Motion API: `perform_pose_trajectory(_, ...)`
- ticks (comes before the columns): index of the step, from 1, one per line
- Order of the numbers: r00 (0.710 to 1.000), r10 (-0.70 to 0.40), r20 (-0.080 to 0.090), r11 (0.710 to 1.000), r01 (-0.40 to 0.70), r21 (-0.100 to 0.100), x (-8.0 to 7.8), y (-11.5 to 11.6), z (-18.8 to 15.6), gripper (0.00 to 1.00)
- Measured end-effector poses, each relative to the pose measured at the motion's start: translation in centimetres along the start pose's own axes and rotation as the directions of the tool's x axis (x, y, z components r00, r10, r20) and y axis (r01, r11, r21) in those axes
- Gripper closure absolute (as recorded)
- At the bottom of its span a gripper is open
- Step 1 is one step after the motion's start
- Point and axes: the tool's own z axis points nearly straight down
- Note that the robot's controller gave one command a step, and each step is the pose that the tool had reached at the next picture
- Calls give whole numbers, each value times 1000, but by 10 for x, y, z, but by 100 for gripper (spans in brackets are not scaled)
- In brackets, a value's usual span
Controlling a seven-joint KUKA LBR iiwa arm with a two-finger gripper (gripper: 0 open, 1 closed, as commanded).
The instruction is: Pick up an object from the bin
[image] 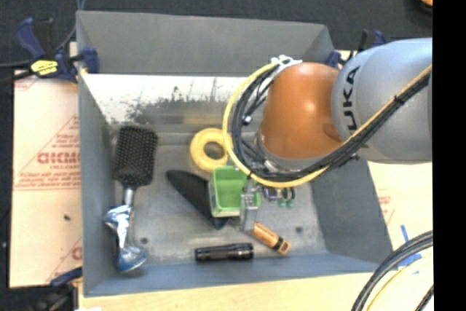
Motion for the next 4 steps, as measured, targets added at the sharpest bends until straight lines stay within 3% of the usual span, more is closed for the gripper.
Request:
perform_pose_trajectory(1,1000,2,0,1000,-2,0,0,0,0,0)
perform_pose_trajectory(2,1000,-7,-11,1000,7,1,2,-1,-29,0)
perform_pose_trajectory(3,985,-173,-2,985,173,1,-28,-2,14,0)
perform_pose_trajectory(4,988,-151,-7,989,151,-1,-16,11,-47,0)
